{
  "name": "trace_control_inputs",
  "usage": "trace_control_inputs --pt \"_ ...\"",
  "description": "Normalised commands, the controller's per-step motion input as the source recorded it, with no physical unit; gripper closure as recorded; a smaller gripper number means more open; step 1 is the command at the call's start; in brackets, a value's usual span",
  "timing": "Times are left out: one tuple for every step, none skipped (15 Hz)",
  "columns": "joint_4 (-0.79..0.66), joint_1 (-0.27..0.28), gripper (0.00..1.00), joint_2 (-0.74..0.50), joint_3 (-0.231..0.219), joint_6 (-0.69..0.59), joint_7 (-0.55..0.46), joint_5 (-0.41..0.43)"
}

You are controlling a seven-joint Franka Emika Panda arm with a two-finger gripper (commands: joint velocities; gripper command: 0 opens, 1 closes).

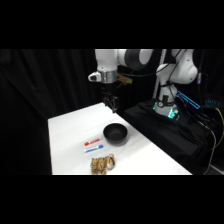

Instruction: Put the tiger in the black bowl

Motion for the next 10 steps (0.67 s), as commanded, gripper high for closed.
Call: trace_control_inputs --pt "0.01 0.003 0.00 0.01 0.030 -0.01 0.02 0.027" --pt "0.03 0.022 0.00 0.03 0.050 0.03 0.07 0.024" --pt "0.09 0.048 0.00 0.07 0.072 0.04 0.11 0.047" --pt "0.16 0.064 0.00 0.13 0.082 0.04 0.14 0.057" --pt "0.26 0.093 0.00 0.22 0.107 0.05 0.22 0.051" --pt "0.30 0.105 0.00 0.27 0.116 0.08 0.26 0.022" --pt "0.35 0.118 0.00 0.30 0.121 0.08 0.27 0.021" --pt "0.42 0.124 0.00 0.35 0.118 0.08 0.30 0.006" --pt "0.48 0.123 0.00 0.40 0.104 0.08 0.29 0.012" --pt "0.51 0.118 0.00 0.43 0.086 0.08 0.27 0.018"
